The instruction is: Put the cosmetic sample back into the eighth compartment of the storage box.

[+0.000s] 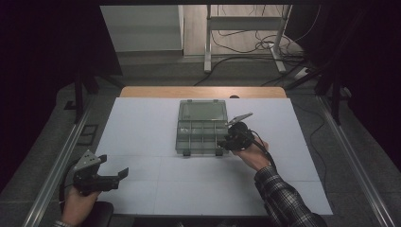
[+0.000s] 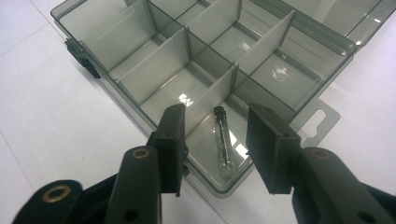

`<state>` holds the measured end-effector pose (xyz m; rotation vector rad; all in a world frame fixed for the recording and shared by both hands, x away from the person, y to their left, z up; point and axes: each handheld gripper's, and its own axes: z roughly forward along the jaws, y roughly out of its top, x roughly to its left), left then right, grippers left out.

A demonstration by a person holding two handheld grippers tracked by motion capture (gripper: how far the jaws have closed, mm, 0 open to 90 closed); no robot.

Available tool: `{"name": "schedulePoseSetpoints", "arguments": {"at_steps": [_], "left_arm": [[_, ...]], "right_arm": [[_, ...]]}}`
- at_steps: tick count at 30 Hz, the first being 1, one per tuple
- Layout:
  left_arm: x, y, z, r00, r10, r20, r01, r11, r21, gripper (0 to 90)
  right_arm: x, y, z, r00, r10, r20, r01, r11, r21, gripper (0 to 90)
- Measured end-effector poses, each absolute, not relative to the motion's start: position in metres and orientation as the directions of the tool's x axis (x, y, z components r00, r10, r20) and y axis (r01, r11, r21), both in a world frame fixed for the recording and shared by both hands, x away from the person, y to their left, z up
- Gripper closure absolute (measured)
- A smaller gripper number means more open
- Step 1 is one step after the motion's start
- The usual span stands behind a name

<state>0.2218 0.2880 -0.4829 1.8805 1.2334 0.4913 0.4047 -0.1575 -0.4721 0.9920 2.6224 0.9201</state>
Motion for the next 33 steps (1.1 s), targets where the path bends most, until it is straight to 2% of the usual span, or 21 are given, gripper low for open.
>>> {"name": "schedulePoseSetpoints", "arguments": {"at_steps": [14, 19, 33], "left_arm": [[0.222, 0.288, -0.483, 0.445, 0.889, -0.108, 0.572, -0.189, 0.798, 1.8], [0.222, 0.288, -0.483, 0.445, 0.889, -0.108, 0.572, -0.189, 0.798, 1.9], [0.222, 0.288, -0.483, 0.445, 0.889, -0.107, 0.572, -0.19, 0.798, 1.9]], "right_arm": [[0.398, -0.161, -0.467, -0.762, 0.646, 0.033, 0.52, 0.581, 0.627, 39.2], [0.395, -0.162, -0.465, -0.756, 0.653, 0.038, 0.525, 0.571, 0.631, 30.1], [0.387, -0.166, -0.459, -0.764, 0.644, 0.04, 0.514, 0.571, 0.641, 17.6]]}}
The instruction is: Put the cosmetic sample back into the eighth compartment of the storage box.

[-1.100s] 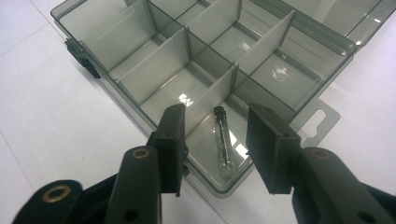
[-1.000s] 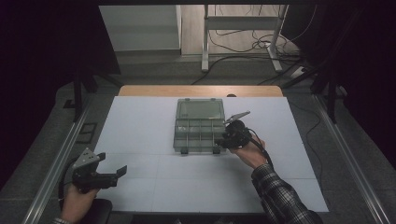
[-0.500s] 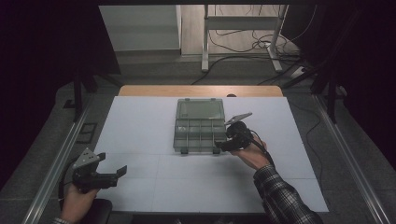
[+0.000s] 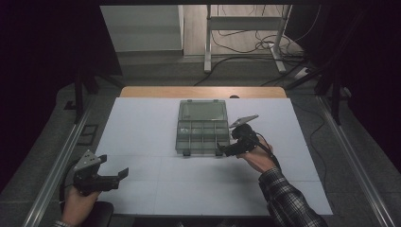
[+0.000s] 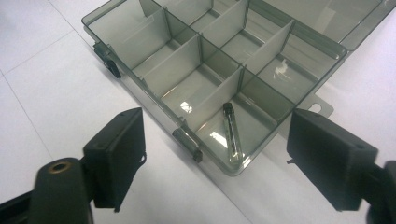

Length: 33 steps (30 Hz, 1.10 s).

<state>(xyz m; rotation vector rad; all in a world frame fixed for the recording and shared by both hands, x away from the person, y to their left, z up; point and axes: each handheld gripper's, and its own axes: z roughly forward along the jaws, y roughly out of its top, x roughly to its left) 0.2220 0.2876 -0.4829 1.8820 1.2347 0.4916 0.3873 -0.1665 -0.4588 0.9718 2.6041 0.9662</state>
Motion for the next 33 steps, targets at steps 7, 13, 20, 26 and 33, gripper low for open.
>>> {"name": "schedulePoseSetpoints", "arguments": {"at_steps": [7, 13, 20, 26, 33], "left_arm": [[0.222, 0.288, -0.483, 0.444, 0.889, -0.107, 0.572, -0.189, 0.798, 1.9], [0.222, 0.288, -0.483, 0.445, 0.889, -0.108, 0.572, -0.189, 0.798, 1.9], [0.222, 0.287, -0.483, 0.446, 0.888, -0.108, 0.573, -0.191, 0.797, 1.9], [0.222, 0.287, -0.483, 0.449, 0.887, -0.106, 0.573, -0.195, 0.796, 1.9], [0.222, 0.287, -0.483, 0.449, 0.887, -0.107, 0.574, -0.194, 0.796, 1.9]], "right_arm": [[0.383, -0.168, -0.459, -0.763, 0.646, 0.024, 0.511, 0.58, 0.634, 10.0], [0.38, -0.169, -0.461, -0.763, 0.646, 0.024, 0.509, 0.578, 0.638, 5.0], [0.377, -0.17, -0.464, -0.764, 0.645, 0.017, 0.505, 0.582, 0.637, 1.9], [0.373, -0.172, -0.464, -0.768, 0.64, 0.008, 0.496, 0.587, 0.64, 1.0], [0.367, -0.174, -0.463, -0.77, 0.638, 0.003, 0.486, 0.584, 0.65, 1.0]]}}
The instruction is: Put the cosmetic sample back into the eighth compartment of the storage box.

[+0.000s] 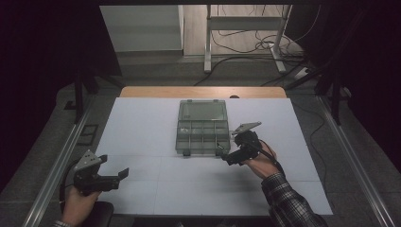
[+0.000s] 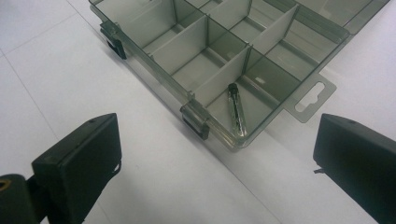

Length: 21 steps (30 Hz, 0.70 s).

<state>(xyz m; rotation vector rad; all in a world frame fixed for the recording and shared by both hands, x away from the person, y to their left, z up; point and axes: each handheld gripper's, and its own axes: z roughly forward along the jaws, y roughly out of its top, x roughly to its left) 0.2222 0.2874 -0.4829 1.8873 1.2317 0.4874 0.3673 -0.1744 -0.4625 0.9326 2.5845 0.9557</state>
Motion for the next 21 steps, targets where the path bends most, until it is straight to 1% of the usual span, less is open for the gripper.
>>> {"name": "schedulePoseSetpoints", "arguments": {"at_steps": [21], "left_arm": [[0.222, 0.288, -0.483, 0.45, 0.886, -0.109, 0.574, -0.194, 0.796, 2.0]], "right_arm": [[0.35, -0.188, -0.456, -0.772, 0.635, -0.001, 0.468, 0.57, 0.675, 1.0]]}}
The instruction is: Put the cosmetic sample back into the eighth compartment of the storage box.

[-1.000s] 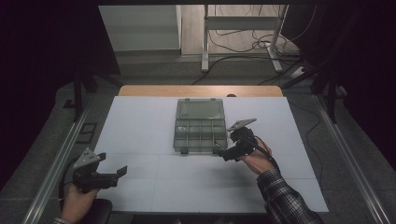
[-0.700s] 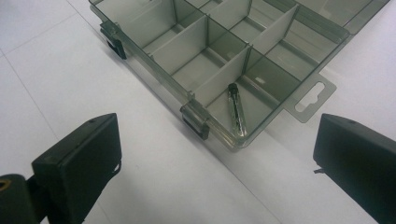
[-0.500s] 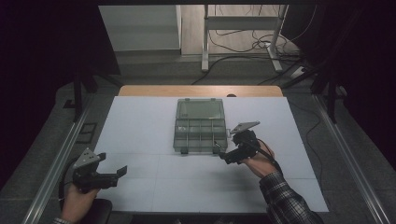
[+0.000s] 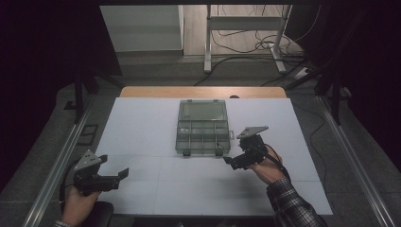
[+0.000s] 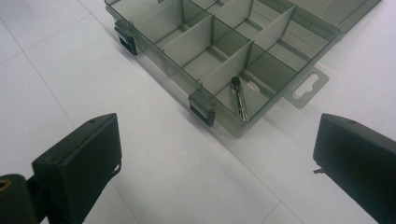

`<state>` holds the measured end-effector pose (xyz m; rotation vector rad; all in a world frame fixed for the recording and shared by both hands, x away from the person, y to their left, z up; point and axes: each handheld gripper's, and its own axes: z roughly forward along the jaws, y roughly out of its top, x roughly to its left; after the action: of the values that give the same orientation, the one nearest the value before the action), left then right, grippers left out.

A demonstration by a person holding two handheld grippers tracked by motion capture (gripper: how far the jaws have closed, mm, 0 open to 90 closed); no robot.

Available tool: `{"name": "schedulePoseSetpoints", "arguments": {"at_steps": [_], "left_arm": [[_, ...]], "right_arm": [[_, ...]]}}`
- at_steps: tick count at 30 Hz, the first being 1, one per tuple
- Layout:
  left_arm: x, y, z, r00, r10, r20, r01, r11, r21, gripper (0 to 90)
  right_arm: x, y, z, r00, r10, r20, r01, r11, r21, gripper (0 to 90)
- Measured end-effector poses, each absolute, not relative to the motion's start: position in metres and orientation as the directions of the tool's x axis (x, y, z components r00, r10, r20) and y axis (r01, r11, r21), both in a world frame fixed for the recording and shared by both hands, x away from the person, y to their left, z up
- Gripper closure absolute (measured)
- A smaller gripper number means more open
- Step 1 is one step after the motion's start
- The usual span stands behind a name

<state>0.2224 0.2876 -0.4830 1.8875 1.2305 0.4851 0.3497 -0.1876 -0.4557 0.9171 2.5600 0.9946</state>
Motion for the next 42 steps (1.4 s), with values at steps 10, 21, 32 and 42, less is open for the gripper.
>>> {"name": "schedulePoseSetpoints", "arguments": {"at_steps": [10, 21, 32, 42], "left_arm": [[0.223, 0.288, -0.483, 0.452, 0.885, -0.111, 0.574, -0.194, 0.795, 2.1], [0.223, 0.288, -0.483, 0.45, 0.885, -0.117, 0.576, -0.187, 0.796, 2.1], [0.223, 0.289, -0.483, 0.45, 0.884, -0.125, 0.576, -0.181, 0.797, 2.0], [0.223, 0.29, -0.483, 0.449, 0.884, -0.128, 0.577, -0.178, 0.797, 2.0]], "right_arm": [[0.342, -0.199, -0.455, -0.757, 0.653, -0.009, 0.468, 0.552, 0.69, 0.5], [0.331, -0.212, -0.455, -0.744, 0.668, -0.01, 0.473, 0.537, 0.699, 0.3], [0.322, -0.222, -0.456, -0.735, 0.678, -0.007, 0.479, 0.527, 0.702, 0.4], [0.315, -0.231, -0.457, -0.729, 0.685, -0.012, 0.48, 0.524, 0.703, 0.4]]}}
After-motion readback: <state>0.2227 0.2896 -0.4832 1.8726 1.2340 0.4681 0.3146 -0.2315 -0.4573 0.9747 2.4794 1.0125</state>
